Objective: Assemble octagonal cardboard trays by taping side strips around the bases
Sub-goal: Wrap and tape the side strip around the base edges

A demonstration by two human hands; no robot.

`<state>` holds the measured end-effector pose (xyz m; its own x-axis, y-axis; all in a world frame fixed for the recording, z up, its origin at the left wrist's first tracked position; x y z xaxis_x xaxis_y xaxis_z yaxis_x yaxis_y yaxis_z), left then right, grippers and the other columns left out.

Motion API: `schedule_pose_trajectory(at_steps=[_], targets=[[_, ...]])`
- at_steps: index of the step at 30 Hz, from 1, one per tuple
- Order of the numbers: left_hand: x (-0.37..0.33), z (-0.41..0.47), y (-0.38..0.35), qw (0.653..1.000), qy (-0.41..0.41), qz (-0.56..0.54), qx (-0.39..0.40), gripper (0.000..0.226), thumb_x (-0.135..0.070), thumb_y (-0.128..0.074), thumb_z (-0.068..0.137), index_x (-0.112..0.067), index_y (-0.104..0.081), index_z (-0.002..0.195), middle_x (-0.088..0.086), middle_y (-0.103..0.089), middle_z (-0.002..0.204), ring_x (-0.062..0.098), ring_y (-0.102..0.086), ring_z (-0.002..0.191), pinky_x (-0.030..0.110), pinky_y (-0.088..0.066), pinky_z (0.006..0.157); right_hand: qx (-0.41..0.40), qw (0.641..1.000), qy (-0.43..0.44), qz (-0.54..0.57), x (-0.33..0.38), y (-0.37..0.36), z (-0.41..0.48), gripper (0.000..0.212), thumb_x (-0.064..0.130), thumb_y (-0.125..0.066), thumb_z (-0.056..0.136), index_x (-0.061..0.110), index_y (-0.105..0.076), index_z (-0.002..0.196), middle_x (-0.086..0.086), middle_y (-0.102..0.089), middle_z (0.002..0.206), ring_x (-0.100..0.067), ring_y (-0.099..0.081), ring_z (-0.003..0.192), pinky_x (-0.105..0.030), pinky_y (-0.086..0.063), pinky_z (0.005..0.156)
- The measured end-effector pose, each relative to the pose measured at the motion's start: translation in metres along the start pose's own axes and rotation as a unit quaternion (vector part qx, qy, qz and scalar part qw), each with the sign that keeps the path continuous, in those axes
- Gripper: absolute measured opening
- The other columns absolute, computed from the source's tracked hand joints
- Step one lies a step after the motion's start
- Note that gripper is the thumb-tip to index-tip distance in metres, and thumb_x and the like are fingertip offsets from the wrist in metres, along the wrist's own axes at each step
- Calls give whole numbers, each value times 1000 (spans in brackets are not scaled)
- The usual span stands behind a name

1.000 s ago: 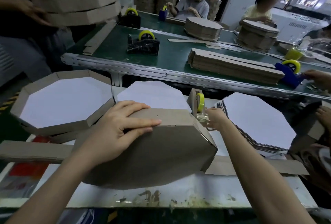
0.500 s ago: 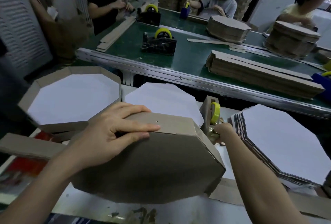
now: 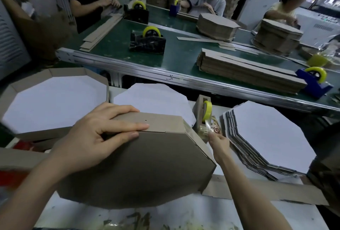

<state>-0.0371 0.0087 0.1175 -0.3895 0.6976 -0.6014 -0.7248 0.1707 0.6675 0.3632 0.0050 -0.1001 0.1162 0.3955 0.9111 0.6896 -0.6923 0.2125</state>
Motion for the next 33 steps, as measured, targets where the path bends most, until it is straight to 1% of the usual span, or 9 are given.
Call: schedule_pose_trajectory(at_steps=[6,10,14,19,21,24,26,29,33], targets=[[-3,-3,1,1000,0,-2,-4,30,-54,-51,86,-60,-61,114,-27,-54,129,9,-48,123,27,-41,93,-6,991,34,-127,-7,9,-3,18,13,-65,93,-3,-69,85,-4,-58,85,-8,-45,59,-21,-35,46],[-5,-6,3,1000,1,4,-5,29,-53,-52,87,-59,-62,114,-26,-54,128,9,-49,121,20,-40,96,1,991,12,-134,-17,13,-6,18,4,-66,91,-11,-70,98,-7,-64,110,-23,-61,99,-30,-47,83],[-6,-9,4,1000,1,17,1,29,-54,-50,88,-60,-60,116,-26,-53,130,9,-47,123,29,-43,97,90,975,40,-201,11,-6,-26,13,9,-67,91,0,-72,84,-13,-67,81,-19,-58,70,-15,-45,54],[-7,-11,5,1000,4,16,-2,29,-55,-49,89,-62,-59,116,-27,-53,130,6,-46,124,35,-43,99,186,948,140,-215,94,-46,-68,15,13,-68,92,8,-74,105,-7,-72,85,-17,-65,67,-20,-54,57],[-10,-12,6,1000,3,18,-5,29,-56,-48,88,-62,-59,115,-28,-53,129,4,-45,124,34,-42,99,206,937,183,-213,129,-58,-93,28,16,-69,91,21,-70,119,-3,-74,85,-20,-64,62,-21,-54,54],[-17,-15,10,999,4,44,-11,31,-57,-45,88,-58,-60,115,-26,-53,129,5,-42,125,32,-35,101,265,934,174,-166,163,-72,-138,77,12,-74,87,52,-27,133,-8,-76,82,-10,-46,45,-20,-44,44],[-24,-16,12,998,5,70,-4,31,-53,-48,89,-51,-64,115,-19,-55,130,8,-41,128,32,-29,105,265,940,174,-124,183,-73,-169,63,7,-73,86,40,-47,132,-9,-76,86,-10,-42,45,-21,-42,43],[-39,-17,12,995,-16,102,3,22,-35,-58,91,-32,-72,109,-11,-61,127,7,-44,126,22,-27,103,297,942,157,-22,202,-75,-216,17,-3,-62,89,9,-70,98,-13,-74,99,-7,-35,40,-19,-37,41],[-49,-18,9,992,0,122,-1,15,-33,-59,91,-27,-59,105,-13,-59,122,1,-40,113,14,-28,86,339,931,94,97,203,-74,-262,28,-13,-41,91,-5,-69,90,-20,-72,105,-2,-30,36,-13,-26,35]])
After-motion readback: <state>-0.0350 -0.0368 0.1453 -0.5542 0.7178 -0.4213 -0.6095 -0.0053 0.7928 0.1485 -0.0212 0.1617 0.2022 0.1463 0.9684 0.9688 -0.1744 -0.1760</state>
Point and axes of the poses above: each hand's wrist, its own z-axis towards the middle knuckle, its own y-axis out of the back of the hand, x = y × z, the point moved 7 cm from there along z, towards the middle knuckle
